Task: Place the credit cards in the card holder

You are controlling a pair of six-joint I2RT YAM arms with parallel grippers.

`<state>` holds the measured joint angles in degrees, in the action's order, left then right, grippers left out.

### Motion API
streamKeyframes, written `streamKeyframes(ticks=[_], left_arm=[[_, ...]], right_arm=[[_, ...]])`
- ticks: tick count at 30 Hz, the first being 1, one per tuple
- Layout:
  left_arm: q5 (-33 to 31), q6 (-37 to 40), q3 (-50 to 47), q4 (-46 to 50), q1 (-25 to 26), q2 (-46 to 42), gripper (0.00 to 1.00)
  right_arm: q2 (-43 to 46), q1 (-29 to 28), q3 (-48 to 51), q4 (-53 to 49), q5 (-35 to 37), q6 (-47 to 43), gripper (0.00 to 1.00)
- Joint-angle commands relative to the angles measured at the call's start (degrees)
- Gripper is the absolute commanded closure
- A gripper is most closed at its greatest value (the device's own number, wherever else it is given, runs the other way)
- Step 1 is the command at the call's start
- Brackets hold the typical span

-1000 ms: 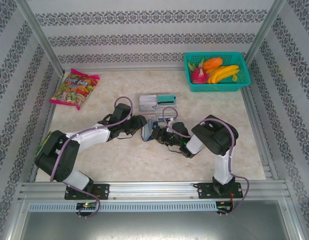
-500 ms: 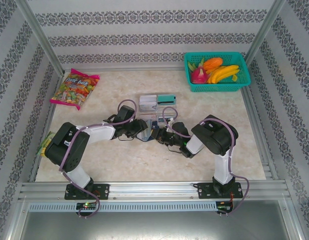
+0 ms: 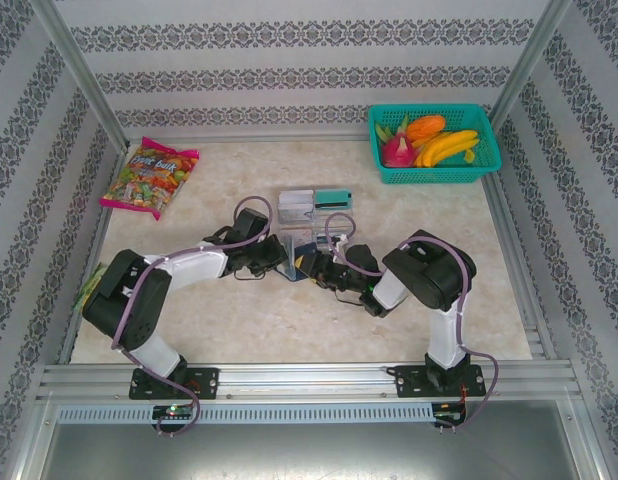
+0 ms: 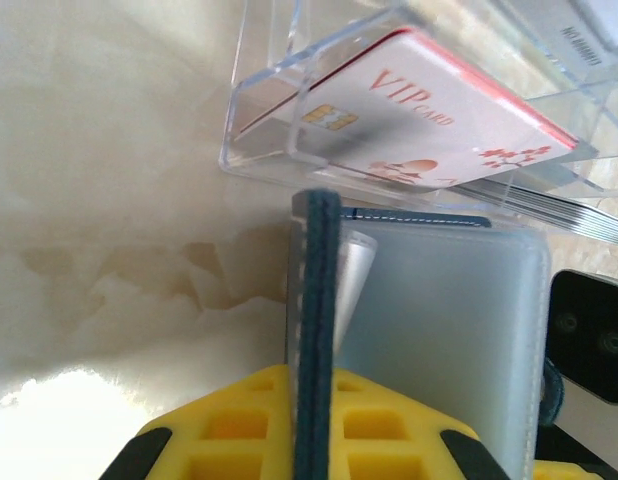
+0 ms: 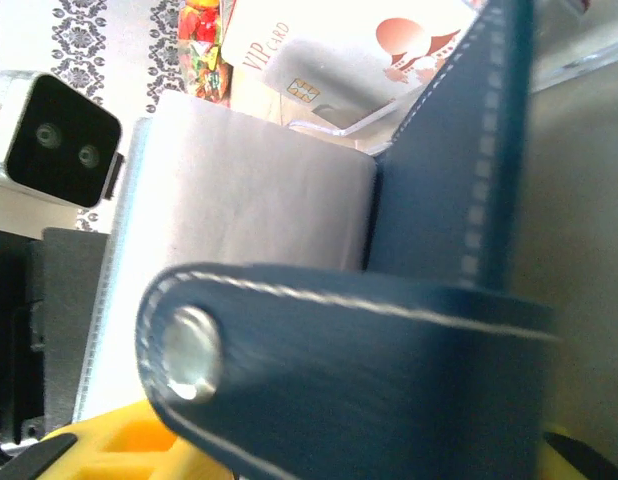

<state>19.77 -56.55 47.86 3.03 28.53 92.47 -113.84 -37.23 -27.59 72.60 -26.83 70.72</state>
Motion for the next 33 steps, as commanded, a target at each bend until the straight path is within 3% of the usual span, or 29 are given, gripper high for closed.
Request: streamKeyframes(ticks=[1,6,13,17,21,25,33], left_arm=[[-2.49,4.58,3.86,6.88,0.43,-3.34,0.95],[-5.41,9.38,7.15,14.67,0.47,-4.83,0.94],[-3.88,7.98,4.51,11.07,0.73,-3.21,0.94],[-3.12,6.49,2.63,7.8,1.17,-1.58,0.93],[-2.09,5.3,0.63,3.93,1.45,-0.52,0.93],[-0.14,5.46,-0.14,0.66,1.56,0.6,0.93],[1.19,11.46,0.49,3.43,1.59,-2.22,0.92]], right_arm=[[-1.8,0.7,3.15,-9.67,1.14,-1.61,0.58],[3.39,4.4,6.85,-12.14,-1.98,-3.75,0.57],[17.16,8.54,10.3,-25.39,-4.63,-9.44,0.57],[28.33,7.33,6.94,-43.08,-2.52,-15.71,0.59],[38.61,3.6,-1.15,-64.72,5.17,-25.05,0.59],[36.87,3.07,-7.53,-68.07,3.49,-26.74,0.59],[26.77,2.38,-15.64,-67.86,-1.21,-29.53,0.6]])
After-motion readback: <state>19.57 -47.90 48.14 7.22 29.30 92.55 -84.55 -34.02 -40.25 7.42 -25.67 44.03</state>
